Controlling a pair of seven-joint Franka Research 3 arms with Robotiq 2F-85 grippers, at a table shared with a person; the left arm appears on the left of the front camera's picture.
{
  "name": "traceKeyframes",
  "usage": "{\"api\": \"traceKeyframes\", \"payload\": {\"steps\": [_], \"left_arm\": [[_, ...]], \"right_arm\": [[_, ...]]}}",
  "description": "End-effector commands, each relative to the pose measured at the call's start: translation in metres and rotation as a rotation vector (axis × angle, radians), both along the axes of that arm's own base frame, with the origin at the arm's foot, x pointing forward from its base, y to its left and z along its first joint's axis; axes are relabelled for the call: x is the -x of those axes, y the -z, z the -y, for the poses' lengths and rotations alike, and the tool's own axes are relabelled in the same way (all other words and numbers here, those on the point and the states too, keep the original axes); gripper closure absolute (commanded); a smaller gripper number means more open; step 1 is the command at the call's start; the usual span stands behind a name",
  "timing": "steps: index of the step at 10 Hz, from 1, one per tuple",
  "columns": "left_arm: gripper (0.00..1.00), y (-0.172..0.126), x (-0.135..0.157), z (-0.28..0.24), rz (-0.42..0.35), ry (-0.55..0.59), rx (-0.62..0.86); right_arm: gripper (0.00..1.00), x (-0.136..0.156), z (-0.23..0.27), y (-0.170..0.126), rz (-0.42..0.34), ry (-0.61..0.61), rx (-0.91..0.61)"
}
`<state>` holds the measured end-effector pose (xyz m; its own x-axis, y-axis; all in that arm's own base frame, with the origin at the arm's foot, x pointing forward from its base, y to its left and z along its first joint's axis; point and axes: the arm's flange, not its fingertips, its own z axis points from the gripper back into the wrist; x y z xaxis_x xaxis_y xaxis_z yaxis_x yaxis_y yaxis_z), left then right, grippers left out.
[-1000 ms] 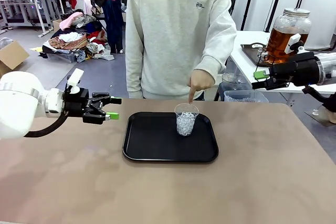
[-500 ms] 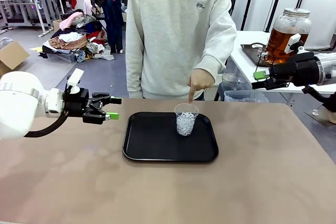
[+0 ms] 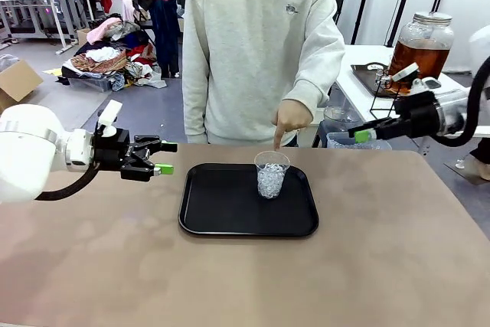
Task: Pour the drink into the iced cup.
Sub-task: Pick up the iced cup indicated by the human and present it to them.
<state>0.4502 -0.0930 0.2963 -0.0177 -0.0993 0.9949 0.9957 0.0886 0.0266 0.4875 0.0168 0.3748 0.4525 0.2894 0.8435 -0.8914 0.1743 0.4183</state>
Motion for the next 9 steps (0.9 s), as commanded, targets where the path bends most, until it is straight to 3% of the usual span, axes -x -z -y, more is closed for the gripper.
{"api": "traceKeyframes", "payload": {"steps": [1, 3, 4, 6, 9], "left_arm": [[0.0, -0.001, 0.0, 0.0, 0.006, 0.001, 0.002], [0.0, -0.001, 0.0, 0.0, 0.006, 0.001, 0.002], [0.0, -0.001, 0.0, 0.0, 0.006, 0.001, 0.002], [0.0, -0.001, 0.0, 0.0, 0.006, 0.001, 0.002], [0.0, -0.001, 0.0, 0.0, 0.006, 0.001, 0.002]], "right_arm": [[0.0, -0.012, -0.007, 0.021, 0.171, -0.04, 0.005], [0.0, -0.015, -0.02, 0.039, 0.288, -0.005, 0.03], [0.0, -0.017, -0.025, 0.044, 0.301, 0.001, 0.028], [0.0, -0.015, -0.015, 0.039, 0.252, -0.028, 0.032], [0.0, -0.015, -0.015, 0.039, 0.252, -0.028, 0.032]]}}
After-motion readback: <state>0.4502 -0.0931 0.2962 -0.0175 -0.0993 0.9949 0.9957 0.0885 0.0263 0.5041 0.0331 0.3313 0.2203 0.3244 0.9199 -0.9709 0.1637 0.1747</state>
